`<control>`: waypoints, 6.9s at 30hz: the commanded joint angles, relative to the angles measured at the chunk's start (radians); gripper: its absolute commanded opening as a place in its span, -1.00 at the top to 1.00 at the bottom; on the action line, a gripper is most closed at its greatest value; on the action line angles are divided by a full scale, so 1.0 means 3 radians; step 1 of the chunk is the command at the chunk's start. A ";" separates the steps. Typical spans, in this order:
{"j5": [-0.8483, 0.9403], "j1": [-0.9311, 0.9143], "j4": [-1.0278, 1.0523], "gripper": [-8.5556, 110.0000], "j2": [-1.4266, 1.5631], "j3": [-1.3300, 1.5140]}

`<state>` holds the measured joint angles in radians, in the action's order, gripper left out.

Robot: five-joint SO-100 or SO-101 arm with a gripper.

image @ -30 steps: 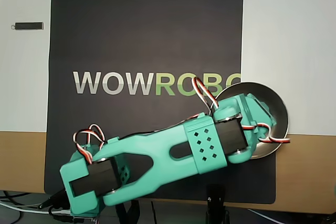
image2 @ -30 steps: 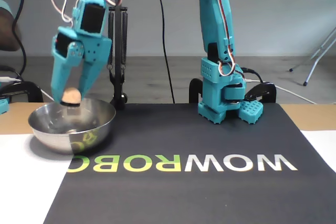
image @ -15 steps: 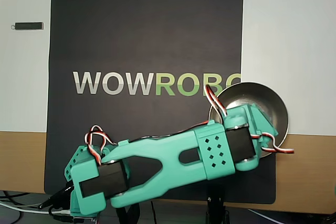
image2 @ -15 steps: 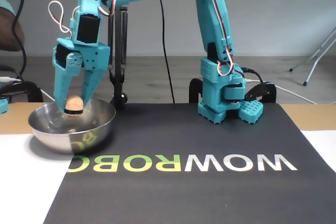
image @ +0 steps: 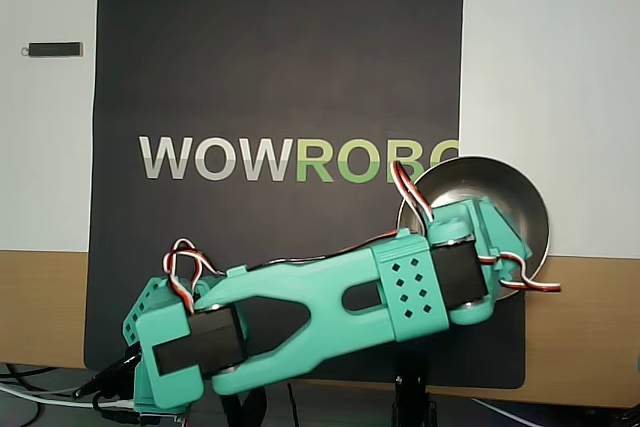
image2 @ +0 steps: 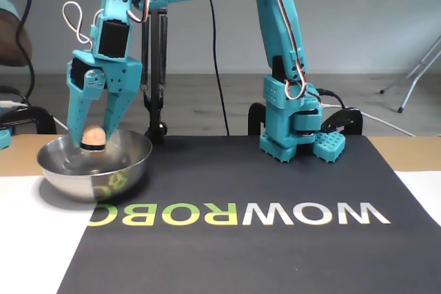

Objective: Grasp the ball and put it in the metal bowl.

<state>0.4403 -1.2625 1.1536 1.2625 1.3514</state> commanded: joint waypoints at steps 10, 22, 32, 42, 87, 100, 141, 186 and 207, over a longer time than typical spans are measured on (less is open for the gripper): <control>-0.0026 0.0010 -0.0031 0.41 0.0026 -0.0123; -0.0026 0.0010 -0.0031 -0.04 0.0026 -0.0123; -0.0026 -0.0010 -0.0031 -0.04 0.0026 -0.0123; -0.0026 -0.0010 -0.0031 -0.03 0.0026 -0.0123; -0.0031 0.0302 0.0353 0.78 0.0414 -0.0082; -0.0424 0.1079 0.0849 0.78 0.1161 0.0184; -0.1917 0.4039 0.0112 0.78 0.2577 0.1979; -0.1871 0.4055 -0.1703 0.78 0.7164 0.5916; -0.1457 0.4034 -0.1110 0.78 0.7164 0.5916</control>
<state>-0.0046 -0.0522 0.8207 3.3517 3.0956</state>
